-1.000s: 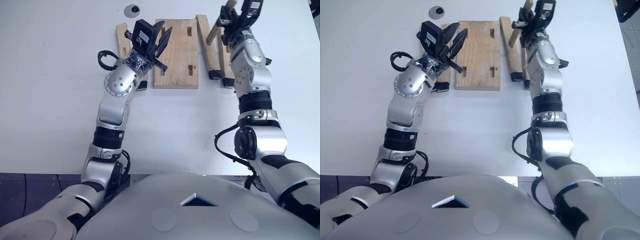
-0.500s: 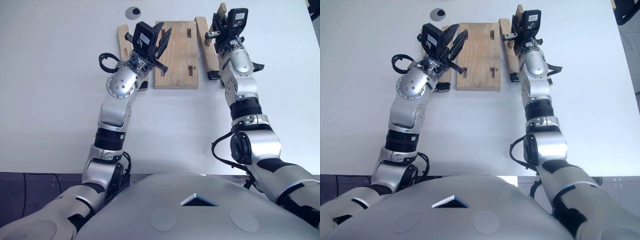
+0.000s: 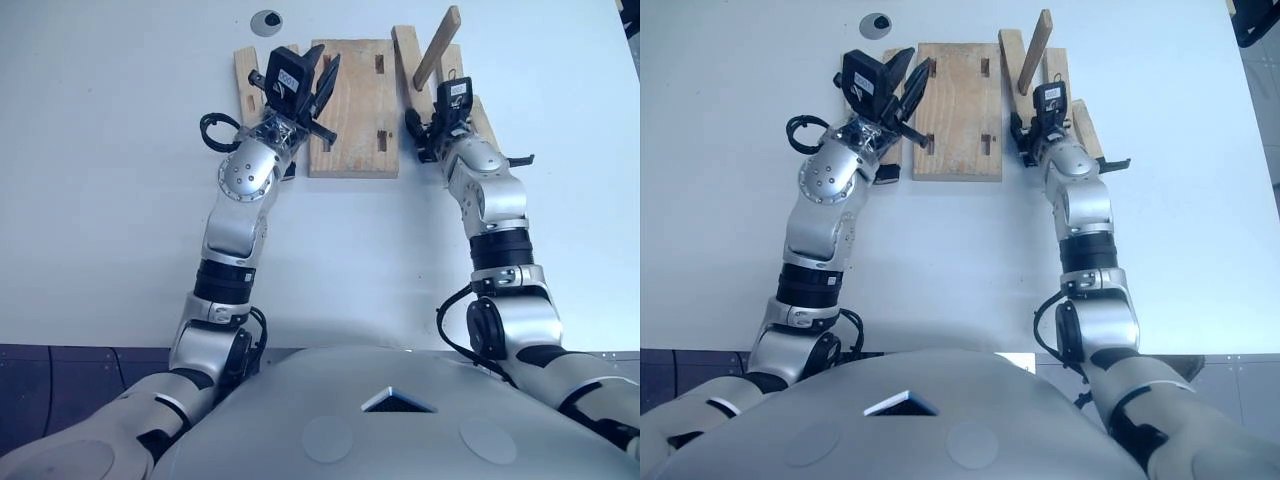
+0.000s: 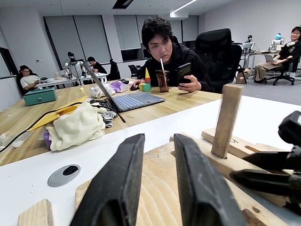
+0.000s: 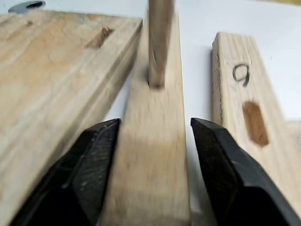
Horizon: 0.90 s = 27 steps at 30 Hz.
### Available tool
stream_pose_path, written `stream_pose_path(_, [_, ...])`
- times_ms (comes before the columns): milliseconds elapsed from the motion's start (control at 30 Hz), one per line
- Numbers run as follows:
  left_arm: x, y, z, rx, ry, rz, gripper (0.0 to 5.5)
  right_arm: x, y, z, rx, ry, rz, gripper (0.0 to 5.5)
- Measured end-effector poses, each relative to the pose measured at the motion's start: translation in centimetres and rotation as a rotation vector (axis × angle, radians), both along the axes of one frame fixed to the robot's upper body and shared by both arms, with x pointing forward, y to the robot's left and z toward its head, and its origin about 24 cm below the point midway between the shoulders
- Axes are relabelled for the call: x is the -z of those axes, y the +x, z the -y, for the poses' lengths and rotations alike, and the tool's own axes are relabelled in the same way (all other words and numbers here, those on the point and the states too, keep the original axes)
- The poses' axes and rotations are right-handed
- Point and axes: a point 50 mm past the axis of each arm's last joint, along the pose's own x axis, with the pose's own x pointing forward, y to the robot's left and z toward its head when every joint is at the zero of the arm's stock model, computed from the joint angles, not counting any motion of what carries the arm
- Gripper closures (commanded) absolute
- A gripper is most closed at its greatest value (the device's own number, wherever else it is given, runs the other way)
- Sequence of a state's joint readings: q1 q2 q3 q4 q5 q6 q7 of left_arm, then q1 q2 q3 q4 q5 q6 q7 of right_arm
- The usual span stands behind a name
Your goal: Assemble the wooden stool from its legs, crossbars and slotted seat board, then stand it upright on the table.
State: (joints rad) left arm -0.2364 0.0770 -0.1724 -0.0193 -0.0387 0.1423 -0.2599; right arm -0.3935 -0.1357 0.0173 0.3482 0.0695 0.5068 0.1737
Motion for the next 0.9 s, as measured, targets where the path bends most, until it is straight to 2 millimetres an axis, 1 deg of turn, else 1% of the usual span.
stream_pose_path(67, [0.0,-0.1,0.0,-0.009,-0.003,0.003,4.41,-0.1,-0.4,-0.1,-0.023,-0.007,-0.062,2.74])
stream_pose_path(133, [0.2,-0.1,-0.1,-0.017,0.000,0.001,4.41,-0.4,-0.4,0.4,-0.042,-0.024,-0.092,3.06])
stream_pose_path(200, [0.2,-0.2,-0.1,-0.018,0.002,0.003,4.41,-0.5,-0.4,0.3,-0.051,-0.019,-0.106,3.37])
stream_pose_path(233, [0.2,-0.2,0.0,-0.018,0.001,0.004,4.41,-0.5,-0.4,0.3,-0.053,-0.018,-0.110,3.44])
stream_pose_path(367, [0.2,-0.2,-0.1,-0.037,0.006,0.008,4.41,-0.6,-0.4,0.3,-0.054,-0.015,-0.114,3.45])
stream_pose_path(433, [0.2,0.0,-0.4,-0.087,0.004,0.029,4.41,-0.7,-0.6,0.4,-0.054,-0.027,-0.109,3.45])
stream_pose_path(500, [0.4,0.2,-0.6,-0.095,-0.037,0.032,4.07,-1.2,-0.8,1.2,-0.056,-0.074,-0.088,3.45])
stream_pose_path(567, [0.2,0.2,-0.6,-0.013,-0.144,-0.006,3.85,-2.4,-0.7,1.1,-0.086,-0.099,-0.033,3.45])
stream_pose_path(600, [0.0,0.3,-0.7,0.044,-0.229,-0.038,3.70,-3.7,-0.5,1.1,-0.122,-0.107,0.013,3.45])
stream_pose_path(633, [-0.2,0.5,-1.0,0.089,-0.310,-0.066,3.62,-5.1,-0.1,1.0,-0.157,-0.099,0.064,3.45])
stream_pose_path(667, [-0.7,0.8,-1.4,0.138,-0.390,-0.083,3.41,-6.9,0.3,0.9,-0.213,-0.075,0.119,3.45])
stream_pose_path(733, [-2.2,1.4,-2.2,0.264,-0.541,-0.100,3.08,-11.3,0.6,-0.1,-0.381,0.023,0.247,3.45])
stream_pose_path(800, [-3.2,1.8,-2.7,0.375,-0.670,-0.126,2.88,-13.4,0.1,-0.6,-0.527,0.133,0.286,3.45])
stream_pose_path(833, [-3.7,1.9,-3.1,0.417,-0.734,-0.132,2.66,-14.0,-0.1,-0.3,-0.580,0.164,0.289,3.45])
stream_pose_path(900, [-4.4,2.3,-3.7,0.462,-0.825,-0.128,2.40,-15.4,-0.6,0.2,-0.662,0.222,0.306,3.45])
